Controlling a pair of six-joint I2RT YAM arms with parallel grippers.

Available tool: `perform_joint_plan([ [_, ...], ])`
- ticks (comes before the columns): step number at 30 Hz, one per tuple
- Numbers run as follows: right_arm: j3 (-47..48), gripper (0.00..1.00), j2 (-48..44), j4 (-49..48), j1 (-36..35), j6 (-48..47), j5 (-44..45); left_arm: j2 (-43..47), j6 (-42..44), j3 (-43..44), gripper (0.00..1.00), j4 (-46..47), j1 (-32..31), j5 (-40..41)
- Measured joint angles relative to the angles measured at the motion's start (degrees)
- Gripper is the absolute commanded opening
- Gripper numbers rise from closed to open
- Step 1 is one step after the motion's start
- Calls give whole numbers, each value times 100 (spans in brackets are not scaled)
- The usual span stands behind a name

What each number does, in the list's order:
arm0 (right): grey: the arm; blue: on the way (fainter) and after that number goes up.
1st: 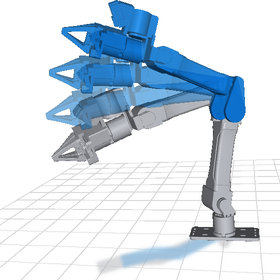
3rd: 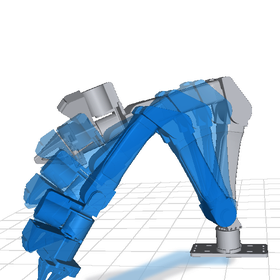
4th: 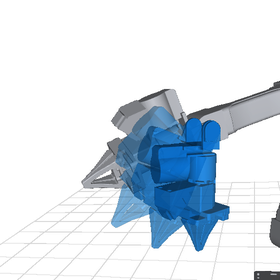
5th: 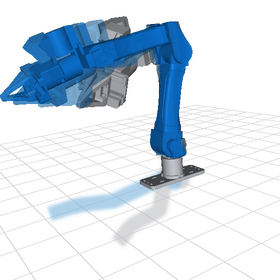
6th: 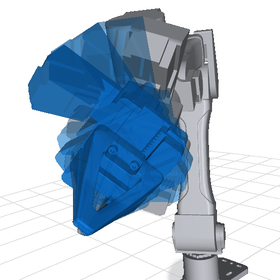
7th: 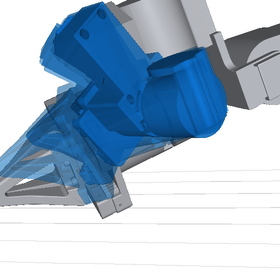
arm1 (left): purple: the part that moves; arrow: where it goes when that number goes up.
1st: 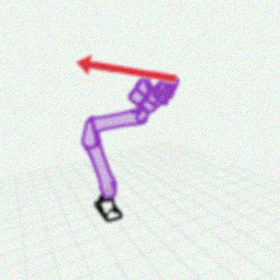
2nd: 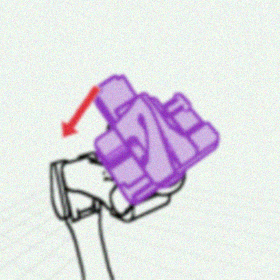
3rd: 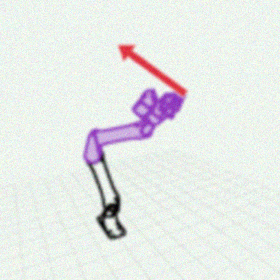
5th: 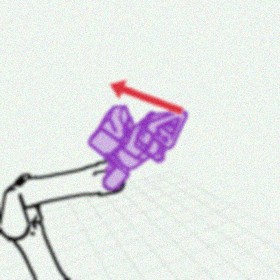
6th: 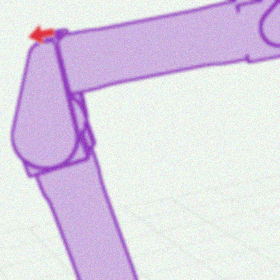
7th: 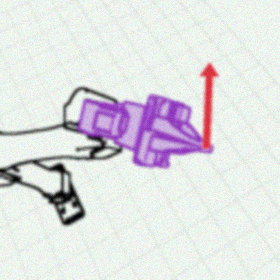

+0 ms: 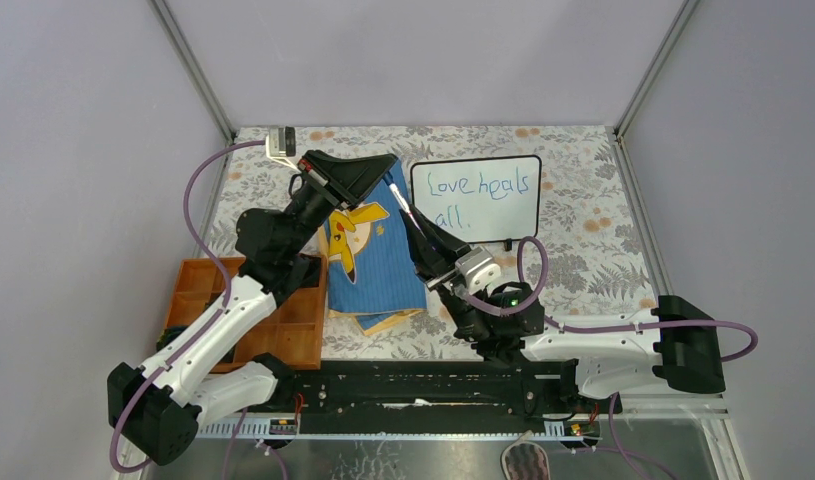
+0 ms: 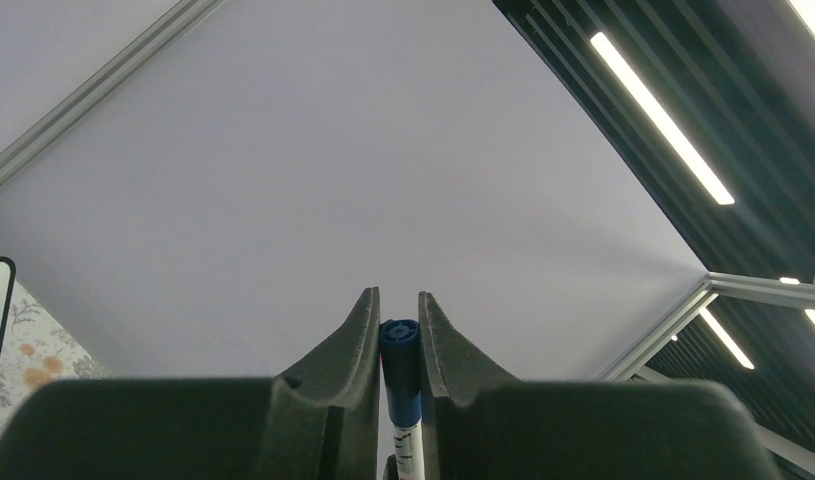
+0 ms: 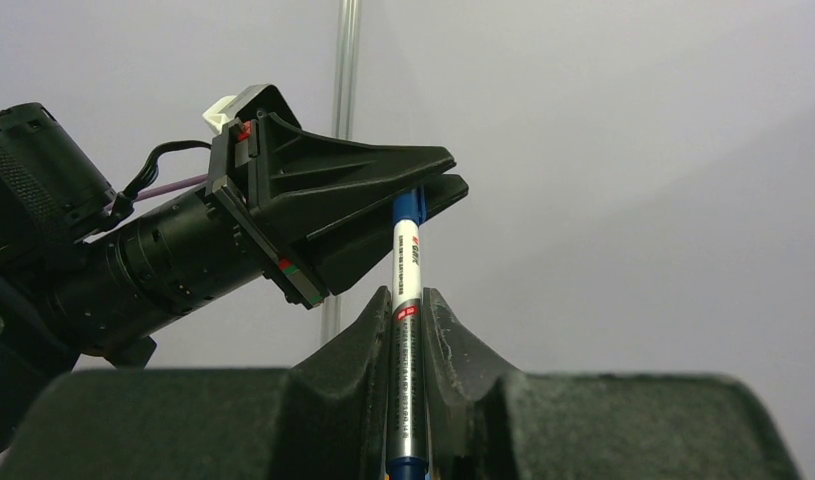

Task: Write a sentence on the whiteboard
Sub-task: Close the whiteboard marker at the center of the board.

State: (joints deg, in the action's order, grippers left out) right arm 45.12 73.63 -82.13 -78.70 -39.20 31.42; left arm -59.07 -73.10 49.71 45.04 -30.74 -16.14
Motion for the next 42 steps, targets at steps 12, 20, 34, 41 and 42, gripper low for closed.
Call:
perform_joint_plan([
  [12,96,0,299,-306,0,-348,107,0,-4,-2,0,-103,-15,13],
  [20,249,0,476,-452,0,-490,175,0,-2,-22,0,-94,-168,380],
  [34,343,0,619,-557,0,-608,216,70,20,-190,0,-17,-461,1010],
  [41,348,0,636,-588,0,-658,221,81,68,-280,0,92,-643,1379],
  [42,348,0,636,-581,0,-658,216,101,76,-295,0,87,-643,1405],
])
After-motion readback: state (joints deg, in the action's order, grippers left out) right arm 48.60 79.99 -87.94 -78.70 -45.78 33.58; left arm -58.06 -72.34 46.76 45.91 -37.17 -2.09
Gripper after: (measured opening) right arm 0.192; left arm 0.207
